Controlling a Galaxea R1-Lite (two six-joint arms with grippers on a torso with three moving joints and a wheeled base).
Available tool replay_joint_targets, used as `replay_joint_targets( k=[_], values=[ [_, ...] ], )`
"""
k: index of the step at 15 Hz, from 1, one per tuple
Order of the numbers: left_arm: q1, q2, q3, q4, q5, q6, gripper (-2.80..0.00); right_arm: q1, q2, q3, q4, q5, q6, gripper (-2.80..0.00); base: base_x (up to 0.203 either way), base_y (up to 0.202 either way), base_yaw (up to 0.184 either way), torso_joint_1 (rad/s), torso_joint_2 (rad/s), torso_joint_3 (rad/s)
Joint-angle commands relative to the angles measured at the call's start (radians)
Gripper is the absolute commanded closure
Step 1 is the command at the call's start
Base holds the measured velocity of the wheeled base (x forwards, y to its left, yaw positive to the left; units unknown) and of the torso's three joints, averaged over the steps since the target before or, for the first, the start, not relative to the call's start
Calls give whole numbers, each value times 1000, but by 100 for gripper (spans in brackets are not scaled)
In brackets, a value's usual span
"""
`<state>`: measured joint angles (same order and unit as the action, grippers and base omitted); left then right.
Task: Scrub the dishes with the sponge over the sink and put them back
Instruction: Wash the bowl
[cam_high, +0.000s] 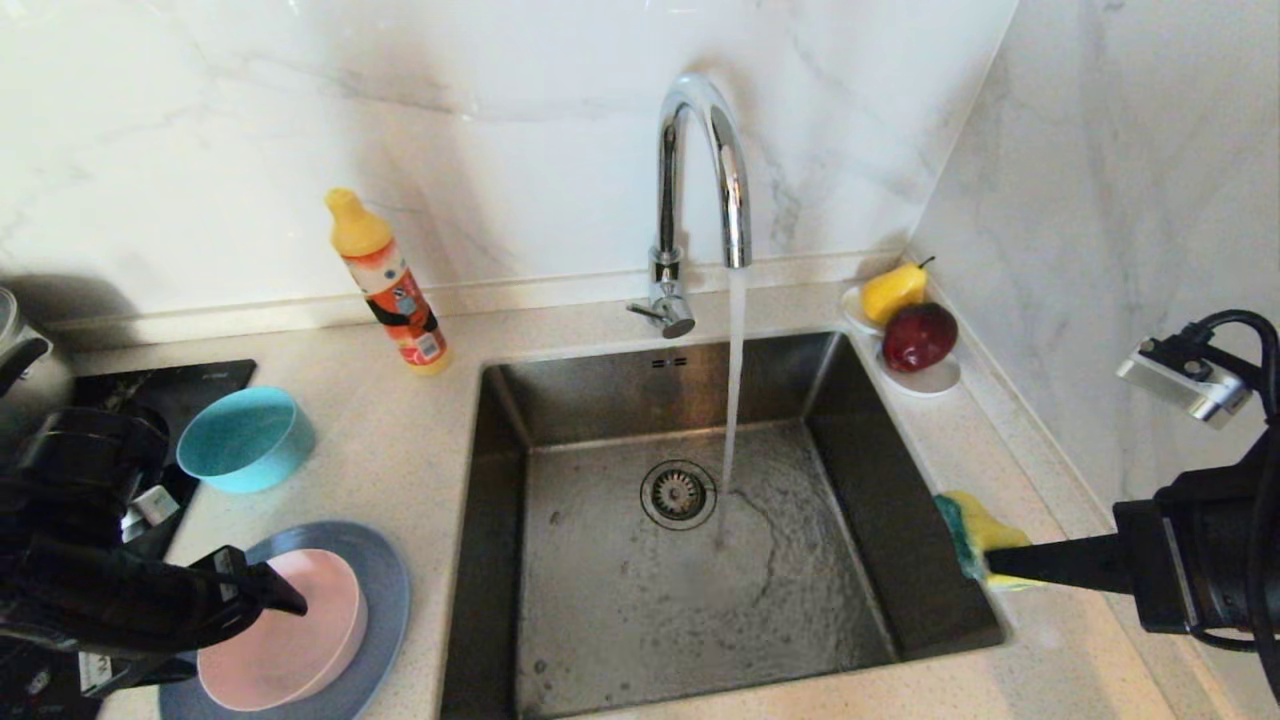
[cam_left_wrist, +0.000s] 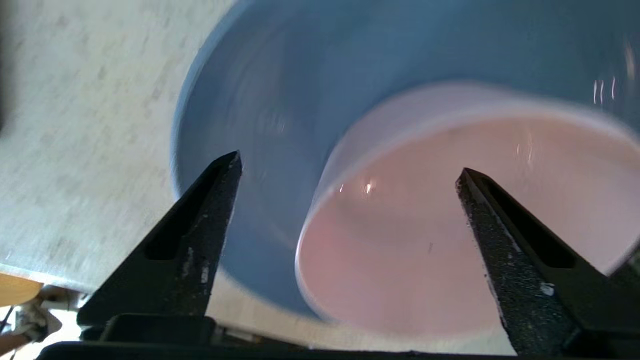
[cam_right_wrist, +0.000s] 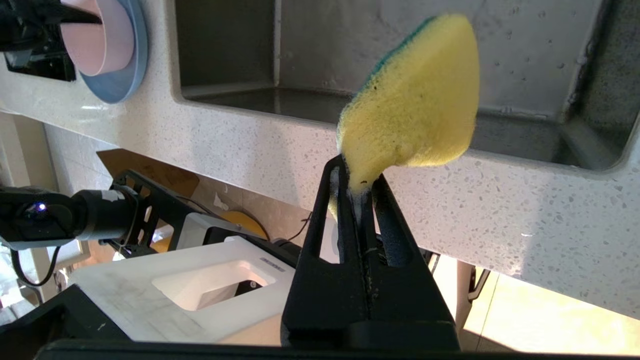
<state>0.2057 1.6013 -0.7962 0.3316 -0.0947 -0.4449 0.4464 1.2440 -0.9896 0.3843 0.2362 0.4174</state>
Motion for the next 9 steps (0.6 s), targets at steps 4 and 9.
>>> replay_joint_targets(
  k=[4, 9],
  values=[
    [1, 58, 2, -57, 47, -5, -280, 2, 20, -6, 1, 3, 0, 0, 0, 0, 0, 0, 0, 0],
    [15, 57, -12, -103, 103, -8, -280, 2, 33, 9, -19, 3, 0, 0, 0, 0, 0, 0, 0, 0]
  ],
)
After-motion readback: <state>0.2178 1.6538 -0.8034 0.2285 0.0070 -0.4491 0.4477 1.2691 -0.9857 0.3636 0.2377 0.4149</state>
